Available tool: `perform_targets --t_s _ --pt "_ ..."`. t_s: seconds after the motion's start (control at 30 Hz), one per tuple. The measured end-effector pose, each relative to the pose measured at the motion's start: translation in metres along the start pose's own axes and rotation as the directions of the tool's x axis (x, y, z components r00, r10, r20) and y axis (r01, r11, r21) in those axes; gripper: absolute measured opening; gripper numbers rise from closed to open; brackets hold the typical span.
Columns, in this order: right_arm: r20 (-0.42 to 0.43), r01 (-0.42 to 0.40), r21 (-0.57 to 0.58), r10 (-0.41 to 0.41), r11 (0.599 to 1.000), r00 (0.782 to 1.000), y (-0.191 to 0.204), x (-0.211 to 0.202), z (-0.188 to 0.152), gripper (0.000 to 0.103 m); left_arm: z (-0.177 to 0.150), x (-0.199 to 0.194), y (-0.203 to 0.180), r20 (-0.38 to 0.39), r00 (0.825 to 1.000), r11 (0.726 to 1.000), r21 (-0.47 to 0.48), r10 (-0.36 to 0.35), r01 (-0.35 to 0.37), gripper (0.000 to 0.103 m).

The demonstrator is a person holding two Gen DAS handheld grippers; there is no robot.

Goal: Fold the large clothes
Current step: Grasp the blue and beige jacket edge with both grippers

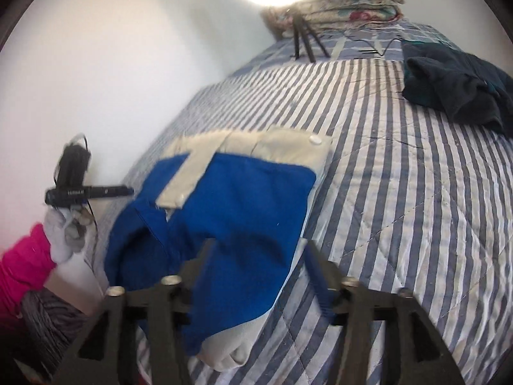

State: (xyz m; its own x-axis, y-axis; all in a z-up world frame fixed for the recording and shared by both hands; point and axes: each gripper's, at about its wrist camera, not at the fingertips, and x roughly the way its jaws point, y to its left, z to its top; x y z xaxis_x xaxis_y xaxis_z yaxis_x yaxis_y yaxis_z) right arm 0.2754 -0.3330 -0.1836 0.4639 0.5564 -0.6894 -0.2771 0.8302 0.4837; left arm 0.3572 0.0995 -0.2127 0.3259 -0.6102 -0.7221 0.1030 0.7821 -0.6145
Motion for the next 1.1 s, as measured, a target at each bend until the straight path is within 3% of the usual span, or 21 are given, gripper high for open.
perform_targets --t_s 0.17,0.33,0.47,0.57,0.83,1.1 --pt "-0.037 -0.026 0.090 0.029 0.996 0.999 -0.018 0.014 -0.001 0.077 0.000 0.005 0.032 -0.026 0.996 0.985 -0.152 -0.086 0.081 0.066" --pt "-0.088 -0.056 0.142 0.069 0.988 0.994 -0.029 0.028 -0.002 0.078 0.000 0.018 0.037 -0.079 0.990 0.982 -0.161 -0.115 0.101 0.066" --pt "-0.086 -0.027 0.127 0.038 0.992 0.996 -0.028 0.030 0.003 0.079 -0.005 0.031 0.040 -0.099 0.988 0.977 -0.191 -0.119 0.099 0.066" --pt "-0.086 -0.016 0.154 0.029 0.988 0.996 -0.034 0.034 0.003 0.088 -0.008 0.041 0.041 -0.107 0.987 0.975 -0.199 -0.122 0.099 0.066" --pt "-0.065 -0.185 0.312 0.215 0.932 0.974 -0.062 0.051 -0.006 0.085 -0.003 0.042 0.048 -0.098 0.982 0.965 -0.225 -0.161 0.136 0.066" --pt "0.000 -0.347 0.367 0.373 0.863 0.928 -0.080 0.052 -0.013 0.081 0.004 0.052 0.058 -0.097 0.968 0.945 -0.259 -0.233 0.201 0.066"
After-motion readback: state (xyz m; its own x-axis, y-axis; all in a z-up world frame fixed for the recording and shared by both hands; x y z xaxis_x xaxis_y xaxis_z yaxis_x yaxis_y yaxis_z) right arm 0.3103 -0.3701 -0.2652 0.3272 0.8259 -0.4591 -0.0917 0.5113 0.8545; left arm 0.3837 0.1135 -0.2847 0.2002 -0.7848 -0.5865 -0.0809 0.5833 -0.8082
